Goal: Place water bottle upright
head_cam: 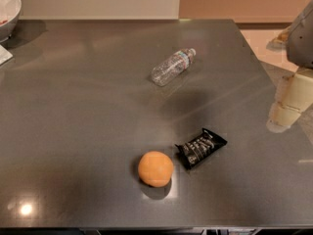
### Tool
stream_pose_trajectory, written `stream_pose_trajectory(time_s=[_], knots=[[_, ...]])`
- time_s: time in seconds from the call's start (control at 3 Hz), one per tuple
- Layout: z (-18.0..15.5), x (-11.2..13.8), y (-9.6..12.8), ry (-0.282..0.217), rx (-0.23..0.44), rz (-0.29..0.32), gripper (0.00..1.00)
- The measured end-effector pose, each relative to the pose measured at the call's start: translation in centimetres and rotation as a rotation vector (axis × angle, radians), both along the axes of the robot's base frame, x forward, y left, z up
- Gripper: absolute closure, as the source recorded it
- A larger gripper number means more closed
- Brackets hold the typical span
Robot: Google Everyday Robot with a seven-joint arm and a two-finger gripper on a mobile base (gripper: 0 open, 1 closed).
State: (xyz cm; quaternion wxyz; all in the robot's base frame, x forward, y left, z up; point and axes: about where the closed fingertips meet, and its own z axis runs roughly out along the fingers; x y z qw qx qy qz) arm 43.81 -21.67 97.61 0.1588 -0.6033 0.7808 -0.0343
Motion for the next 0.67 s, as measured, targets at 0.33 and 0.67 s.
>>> stream_pose_trajectory(time_s=[0.33,0.67], knots=[[0.0,0.0,0.0,0.0,0.0,0.0,0.0],[0.09,0.92,0.03,0.0,-0.003,0.029,0.0]])
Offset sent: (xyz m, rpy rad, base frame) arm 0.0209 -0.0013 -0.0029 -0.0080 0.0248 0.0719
